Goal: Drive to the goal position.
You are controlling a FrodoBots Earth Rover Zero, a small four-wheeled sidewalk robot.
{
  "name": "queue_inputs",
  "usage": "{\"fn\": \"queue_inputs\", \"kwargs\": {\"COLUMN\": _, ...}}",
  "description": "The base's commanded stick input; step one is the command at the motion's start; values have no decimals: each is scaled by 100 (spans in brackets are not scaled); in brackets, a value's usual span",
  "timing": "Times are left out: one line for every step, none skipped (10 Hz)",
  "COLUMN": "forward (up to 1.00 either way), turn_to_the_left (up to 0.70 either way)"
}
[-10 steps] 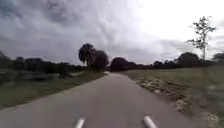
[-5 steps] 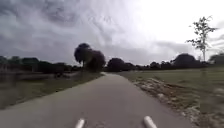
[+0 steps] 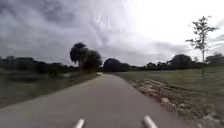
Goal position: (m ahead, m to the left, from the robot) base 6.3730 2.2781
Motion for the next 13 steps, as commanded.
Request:
{"fn": "queue_inputs", "kwargs": {"forward": 69, "turn_to_the_left": 32}}
{"fn": "queue_inputs", "kwargs": {"forward": 69, "turn_to_the_left": 35}}
{"fn": "queue_inputs", "kwargs": {"forward": 69, "turn_to_the_left": 35}}
{"fn": "queue_inputs", "kwargs": {"forward": 69, "turn_to_the_left": 26}}
{"fn": "queue_inputs", "kwargs": {"forward": 69, "turn_to_the_left": 15}}
{"fn": "queue_inputs", "kwargs": {"forward": 69, "turn_to_the_left": 4}}
{"fn": "queue_inputs", "kwargs": {"forward": 69, "turn_to_the_left": 3}}
{"fn": "queue_inputs", "kwargs": {"forward": 69, "turn_to_the_left": 3}}
{"fn": "queue_inputs", "kwargs": {"forward": 69, "turn_to_the_left": 3}}
{"fn": "queue_inputs", "kwargs": {"forward": 69, "turn_to_the_left": 3}}
{"fn": "queue_inputs", "kwargs": {"forward": 69, "turn_to_the_left": 3}}
{"fn": "queue_inputs", "kwargs": {"forward": 69, "turn_to_the_left": 3}}
{"fn": "queue_inputs", "kwargs": {"forward": 69, "turn_to_the_left": 3}}
